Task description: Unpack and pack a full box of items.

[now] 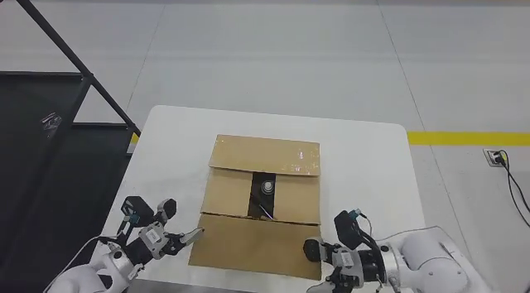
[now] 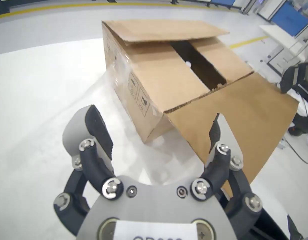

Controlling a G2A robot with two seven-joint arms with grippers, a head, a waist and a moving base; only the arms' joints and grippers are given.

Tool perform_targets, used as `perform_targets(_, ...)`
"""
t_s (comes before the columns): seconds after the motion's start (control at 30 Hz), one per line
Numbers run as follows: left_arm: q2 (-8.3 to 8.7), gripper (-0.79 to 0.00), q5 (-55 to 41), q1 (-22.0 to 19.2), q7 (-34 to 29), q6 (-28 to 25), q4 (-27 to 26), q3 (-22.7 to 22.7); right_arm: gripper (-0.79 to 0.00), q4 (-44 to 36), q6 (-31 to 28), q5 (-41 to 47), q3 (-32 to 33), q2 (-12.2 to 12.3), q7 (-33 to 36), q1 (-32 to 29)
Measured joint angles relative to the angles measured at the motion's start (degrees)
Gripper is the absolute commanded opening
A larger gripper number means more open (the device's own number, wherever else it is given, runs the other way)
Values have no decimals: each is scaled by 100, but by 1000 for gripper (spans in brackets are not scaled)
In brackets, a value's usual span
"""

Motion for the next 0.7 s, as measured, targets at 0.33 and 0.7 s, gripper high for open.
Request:
perform_targets(0.33, 11, 0, 485, -263, -57, 193, 355, 382, 0, 251, 510, 1656, 131, -19, -787, 187)
perform_targets(0.7, 11, 0, 483, -260, -59, 190, 351, 378, 0, 353, 1456, 2031, -147, -85, -1231, 246)
